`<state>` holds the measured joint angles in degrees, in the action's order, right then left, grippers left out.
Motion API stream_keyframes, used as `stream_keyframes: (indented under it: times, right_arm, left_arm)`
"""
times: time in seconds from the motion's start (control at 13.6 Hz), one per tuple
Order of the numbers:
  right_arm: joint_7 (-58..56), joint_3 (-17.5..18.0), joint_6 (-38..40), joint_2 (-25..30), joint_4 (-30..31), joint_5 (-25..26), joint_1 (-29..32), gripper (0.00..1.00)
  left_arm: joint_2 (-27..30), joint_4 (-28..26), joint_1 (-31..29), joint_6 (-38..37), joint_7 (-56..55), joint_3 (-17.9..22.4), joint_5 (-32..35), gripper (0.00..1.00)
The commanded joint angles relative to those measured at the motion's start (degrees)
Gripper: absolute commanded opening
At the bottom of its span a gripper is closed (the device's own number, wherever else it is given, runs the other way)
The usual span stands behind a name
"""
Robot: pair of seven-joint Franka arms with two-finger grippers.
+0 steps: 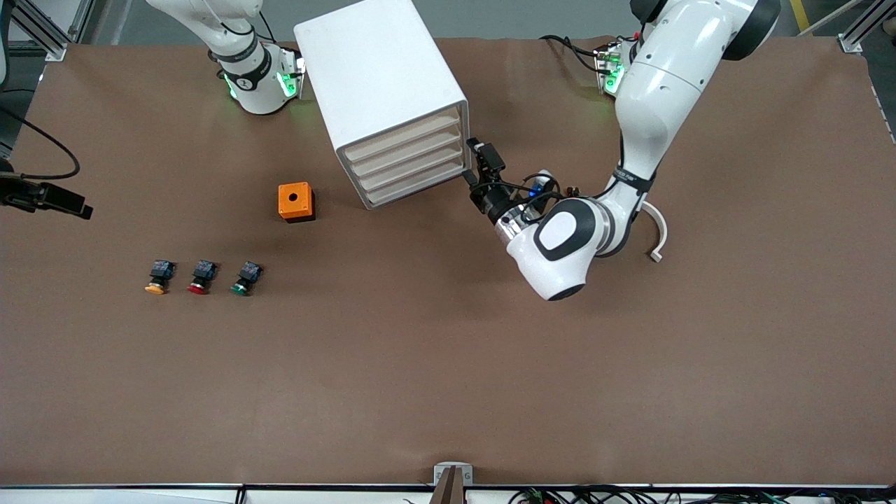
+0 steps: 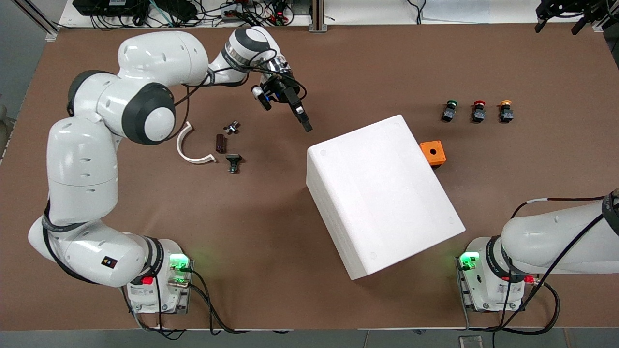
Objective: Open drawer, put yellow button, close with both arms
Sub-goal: 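Grasp the drawer handle with the left gripper while the right gripper reaches the yellow button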
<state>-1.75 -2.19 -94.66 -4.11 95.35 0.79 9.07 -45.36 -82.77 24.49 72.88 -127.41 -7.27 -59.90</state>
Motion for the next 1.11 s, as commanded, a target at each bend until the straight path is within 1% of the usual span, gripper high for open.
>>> stream_keyframes:
  times: [0.0,0.15,0.22,0.37,0.52,0.81,0.89,1.03]
  right_arm:
    - [-3.33,0.79,-10.49,-0.02,8.93,-0.17,3.84,1.0]
    - [-3.61,0.7,-21.83,-0.02,17.37,-0.08,5.59,1.0]
    - [-3.61,0.7,-28.15,-0.2,21.33,0.0,5.86,1.0]
    - [-3.61,0.7,-40.29,-2.73,28.02,0.0,6.74,1.0]
    - [-3.61,0.7,-48.22,-6.68,30.85,0.0,7.88,1.0]
    - [-3.61,0.78,-55.71,-12.4,31.65,0.0,8.07,1.0]
    - [-3.61,0.7,-56.68,-13.29,31.65,0.0,8.15,1.0]
    - [-3.61,0.7,-58.09,-14.61,31.56,0.0,8.15,1.0]
  left_arm:
    - [-1.92,1.21,1.96,-0.98,-1.96,0.33,-1.62,0.82]
    - [-2.28,1.21,3.19,-0.9,-1.96,0.33,-1.62,0.56]
    - [-2.28,1.21,4.33,-0.98,-1.96,0.33,-1.71,0.51]
    - [-2.28,1.21,5.47,-0.98,-1.96,0.33,-2.93,0.5]
    - [-2.28,1.21,6.62,-0.9,-1.96,0.33,-3.47,0.5]
    - [-2.37,1.21,7.94,-0.9,-2.84,0.33,-3.47,0.5]
    - [-2.37,1.21,8.55,-0.9,-2.84,0.33,-3.47,0.45]
    - [-2.54,1.12,9.17,-0.9,-2.58,0.33,-3.82,0.41]
